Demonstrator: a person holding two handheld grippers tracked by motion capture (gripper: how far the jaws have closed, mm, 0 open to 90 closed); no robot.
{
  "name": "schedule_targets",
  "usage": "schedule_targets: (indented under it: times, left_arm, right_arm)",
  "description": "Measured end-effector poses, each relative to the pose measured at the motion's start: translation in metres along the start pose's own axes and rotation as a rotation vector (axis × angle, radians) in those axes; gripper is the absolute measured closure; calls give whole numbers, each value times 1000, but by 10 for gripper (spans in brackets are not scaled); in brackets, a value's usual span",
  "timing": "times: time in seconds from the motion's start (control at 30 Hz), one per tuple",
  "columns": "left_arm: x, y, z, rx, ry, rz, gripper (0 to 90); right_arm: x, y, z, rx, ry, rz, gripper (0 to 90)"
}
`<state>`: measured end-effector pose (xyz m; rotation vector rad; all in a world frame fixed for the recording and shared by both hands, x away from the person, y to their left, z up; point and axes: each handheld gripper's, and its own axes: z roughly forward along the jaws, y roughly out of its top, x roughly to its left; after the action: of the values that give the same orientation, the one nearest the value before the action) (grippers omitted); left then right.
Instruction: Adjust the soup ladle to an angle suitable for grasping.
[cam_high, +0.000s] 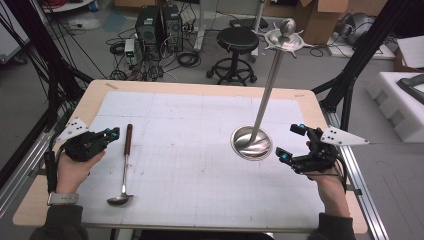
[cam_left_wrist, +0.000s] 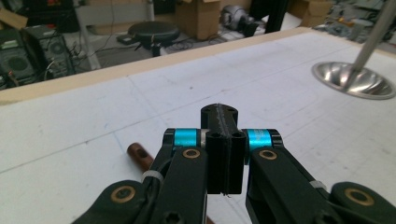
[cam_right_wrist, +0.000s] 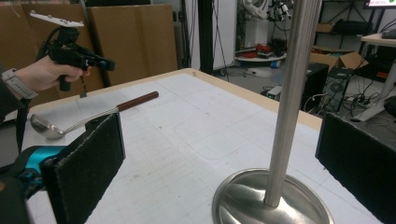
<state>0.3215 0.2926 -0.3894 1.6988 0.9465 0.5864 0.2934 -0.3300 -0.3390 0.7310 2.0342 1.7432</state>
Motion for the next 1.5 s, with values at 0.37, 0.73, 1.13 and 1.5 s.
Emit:
schedule_targets:
  times: [0.37, 0.73, 1.13, 1.5]
  left_arm:
    - [10, -12, 24, 137, 33, -21, 898]
    - [21, -24, 39, 242, 87, -60, 898]
    - [27, -33, 49, 297, 86, -56, 899]
    - [26, -39, 58, 373, 121, -26, 898]
  right_arm:
    - [0, -1, 0, 0, 3, 0, 0]
    - [0, -2, -2, 0, 6, 4, 0]
    - [-2, -3, -7, -11, -3, 7, 0]
    - [-3, -3, -9, -14, 1, 12, 0]
